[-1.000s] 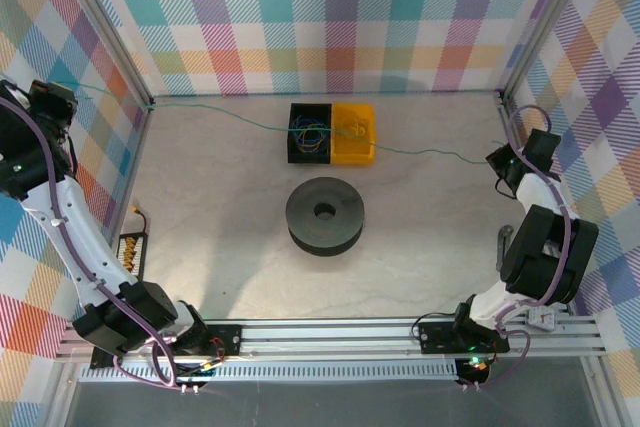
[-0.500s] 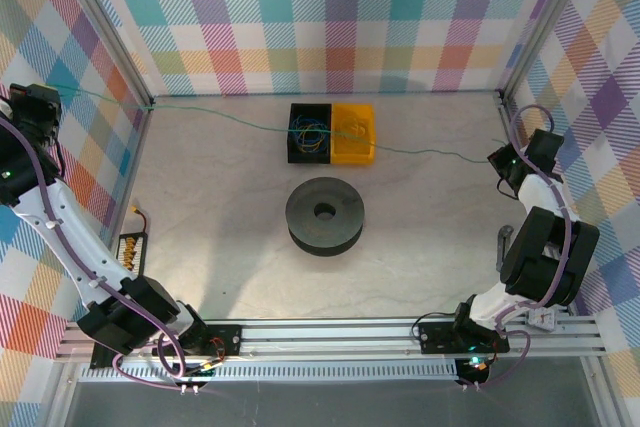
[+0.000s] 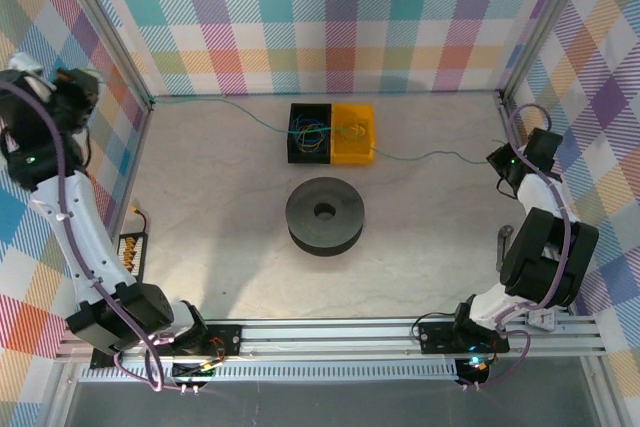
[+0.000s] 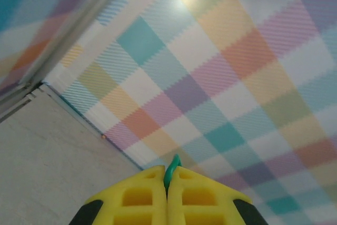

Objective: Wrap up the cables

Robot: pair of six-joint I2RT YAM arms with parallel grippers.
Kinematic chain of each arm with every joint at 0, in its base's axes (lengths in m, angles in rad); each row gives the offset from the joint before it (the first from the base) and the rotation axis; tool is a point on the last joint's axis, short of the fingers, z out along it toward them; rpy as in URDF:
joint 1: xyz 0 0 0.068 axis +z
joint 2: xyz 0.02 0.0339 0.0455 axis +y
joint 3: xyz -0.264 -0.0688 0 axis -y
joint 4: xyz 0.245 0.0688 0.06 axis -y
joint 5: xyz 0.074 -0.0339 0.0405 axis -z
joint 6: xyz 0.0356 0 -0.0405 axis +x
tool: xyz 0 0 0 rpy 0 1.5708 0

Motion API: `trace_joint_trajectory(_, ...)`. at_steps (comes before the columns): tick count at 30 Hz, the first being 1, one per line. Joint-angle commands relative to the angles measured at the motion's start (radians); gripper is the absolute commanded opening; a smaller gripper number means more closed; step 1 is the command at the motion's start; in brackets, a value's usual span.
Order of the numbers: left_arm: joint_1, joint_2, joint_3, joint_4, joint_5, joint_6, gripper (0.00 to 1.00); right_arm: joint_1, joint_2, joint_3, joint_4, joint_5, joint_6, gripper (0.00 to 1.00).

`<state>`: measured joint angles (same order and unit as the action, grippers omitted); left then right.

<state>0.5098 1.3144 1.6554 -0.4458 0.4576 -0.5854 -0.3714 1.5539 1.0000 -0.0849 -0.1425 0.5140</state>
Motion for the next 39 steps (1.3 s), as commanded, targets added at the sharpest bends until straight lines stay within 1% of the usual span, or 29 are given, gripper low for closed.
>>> trace_joint_trajectory(1, -0.097, -0.048, 0.022, -0.001, -0.097, 0.13, 0.0, 0.085, 0.001, 0.049, -0.047, 0.079, -0.066, 0.0)
trace_joint_trajectory(5, -0.181, -0.079, -0.013, -0.007, -0.136, 0.154, 0.0, 0.213, 0.028, 0.085, -0.095, 0.138, -0.088, 0.0)
trace_joint_trajectory(9, -0.214, -0.095, -0.035, -0.014, -0.143, 0.163, 0.0, 0.305, 0.056, 0.102, -0.116, 0.188, -0.079, 0.0)
trace_joint_trajectory(10, -0.244, -0.096, -0.039, -0.017, -0.144, 0.166, 0.0, 0.319, 0.068, 0.106, -0.12, 0.196, -0.072, 0.03)
trace_joint_trajectory(11, -0.255, -0.099, -0.042, -0.02, -0.145, 0.17, 0.0, 0.33, 0.081, 0.11, -0.124, 0.195, -0.066, 0.09)
trace_joint_trajectory(13, -0.264, -0.1, -0.045, -0.03, -0.149, 0.178, 0.0, 0.34, 0.097, 0.111, -0.124, 0.192, -0.059, 0.17)
trace_joint_trajectory(15, -0.267, -0.101, -0.044, -0.036, -0.149, 0.186, 0.0, 0.344, 0.103, 0.113, -0.131, 0.19, -0.058, 0.27)
trace_joint_trajectory(17, -0.267, -0.101, -0.039, -0.046, -0.154, 0.196, 0.0, 0.342, 0.098, 0.117, -0.145, 0.203, -0.069, 0.4)
trace_joint_trajectory(19, -0.266, -0.1, -0.031, -0.052, -0.158, 0.203, 0.0, 0.342, 0.091, 0.127, -0.167, 0.223, -0.09, 0.49)
trace_joint_trajectory(25, -0.267, -0.096, -0.022, -0.051, -0.162, 0.213, 0.0, 0.327, 0.091, 0.175, -0.259, 0.274, -0.173, 0.63)
trace_joint_trajectory(27, -0.267, -0.092, -0.023, -0.047, -0.158, 0.213, 0.0, 0.322, 0.096, 0.188, -0.289, 0.298, -0.204, 0.74)
trace_joint_trajectory(32, -0.266, -0.084, -0.02, -0.045, -0.132, 0.211, 0.0, 0.298, 0.109, 0.228, -0.366, 0.363, -0.283, 0.91)
trace_joint_trajectory(37, -0.267, -0.083, -0.017, -0.045, -0.099, 0.226, 0.0, 0.275, 0.16, 0.331, -0.466, 0.391, -0.352, 0.93)
trace_joint_trajectory(39, -0.266, -0.08, -0.017, -0.045, -0.087, 0.231, 0.0, 0.275, 0.197, 0.378, -0.507, 0.441, -0.383, 0.92)
